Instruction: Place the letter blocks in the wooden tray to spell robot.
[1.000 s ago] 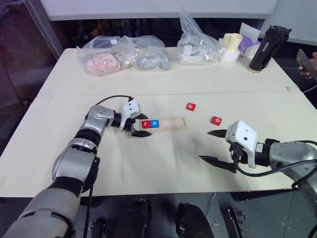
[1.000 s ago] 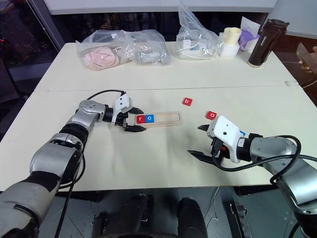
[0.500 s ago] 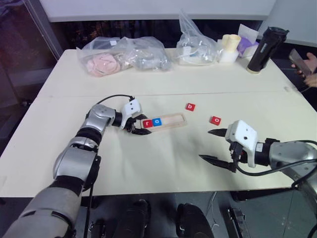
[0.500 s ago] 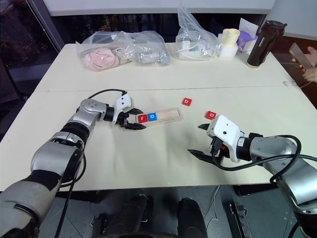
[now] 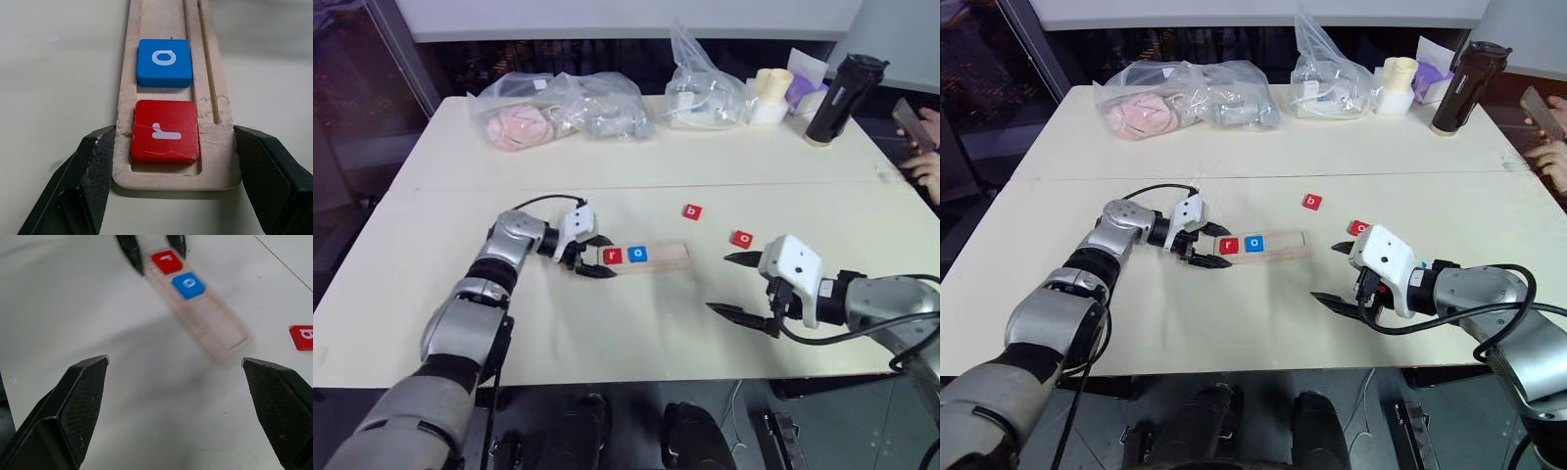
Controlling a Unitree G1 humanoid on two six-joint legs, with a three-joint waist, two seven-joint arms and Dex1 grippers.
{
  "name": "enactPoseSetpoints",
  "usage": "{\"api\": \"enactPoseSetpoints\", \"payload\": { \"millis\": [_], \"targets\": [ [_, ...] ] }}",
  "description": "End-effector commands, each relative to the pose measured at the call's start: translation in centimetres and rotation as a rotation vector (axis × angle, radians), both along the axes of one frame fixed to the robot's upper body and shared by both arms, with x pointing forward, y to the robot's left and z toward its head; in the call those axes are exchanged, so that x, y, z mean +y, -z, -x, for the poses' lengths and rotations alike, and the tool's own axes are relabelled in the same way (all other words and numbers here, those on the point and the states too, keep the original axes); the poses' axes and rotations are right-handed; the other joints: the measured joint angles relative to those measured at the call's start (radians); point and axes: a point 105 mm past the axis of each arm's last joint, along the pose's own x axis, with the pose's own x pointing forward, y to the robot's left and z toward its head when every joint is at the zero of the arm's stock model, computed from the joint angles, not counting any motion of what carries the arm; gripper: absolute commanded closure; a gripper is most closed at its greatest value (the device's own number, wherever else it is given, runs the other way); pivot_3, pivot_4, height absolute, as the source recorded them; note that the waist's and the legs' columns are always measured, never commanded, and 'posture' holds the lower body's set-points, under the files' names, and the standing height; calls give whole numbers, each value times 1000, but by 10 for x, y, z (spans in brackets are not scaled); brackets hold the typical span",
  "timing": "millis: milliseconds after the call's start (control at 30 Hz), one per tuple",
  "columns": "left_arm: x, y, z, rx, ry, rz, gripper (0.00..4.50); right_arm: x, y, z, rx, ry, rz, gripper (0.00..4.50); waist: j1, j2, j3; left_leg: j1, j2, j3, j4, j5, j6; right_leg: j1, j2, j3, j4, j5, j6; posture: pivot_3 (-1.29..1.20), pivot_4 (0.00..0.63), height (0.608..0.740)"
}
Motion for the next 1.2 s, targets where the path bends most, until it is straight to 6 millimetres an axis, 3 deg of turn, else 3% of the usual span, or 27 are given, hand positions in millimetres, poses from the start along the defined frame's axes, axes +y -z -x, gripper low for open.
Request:
{"api": "enactPoseSetpoints", "payload": {
  "millis": [33, 267, 567, 933, 1200],
  "targets": [
    [-10, 15, 23, 55, 134, -6, 1365, 5, -8, 0, -41, -21, 4, 0, -1, 0, 0, 0, 0, 0, 0, 0, 0, 0, 0, 0, 0, 0, 0, 0, 150, 740],
    [-11, 21, 51, 35, 185, -22, 1365, 9, -6, 0, -35, -36, -2, 0, -2, 1, 0, 0, 0, 0, 0, -1, 1, 0, 0, 1, 0, 0, 0, 0, 150, 740],
    [-4, 19, 53, -77, 36, -103, 1365, 11, -3, 0, -29, -48, 0, 0, -2, 2, -1, 0, 1, 0, 0, -1, 1, 0, 0, 2, 0, 0, 0, 0, 150, 740],
    [-23, 6, 83, -25, -39, -71, 1365, 12, -1, 0, -18, -66, 14, 0, 2, 2, -1, 0, 1, 0, 0, -1, 1, -1, 0, 3, -1, 0, 0, 0, 150, 740],
    [-30, 11, 94, 45, -48, -45, 1365, 12, 0, 0, -16, -68, 16, 0, 1, 2, -1, 0, 1, 0, 0, -1, 0, -1, 0, 3, -1, 0, -1, 0, 150, 740]
  ]
}}
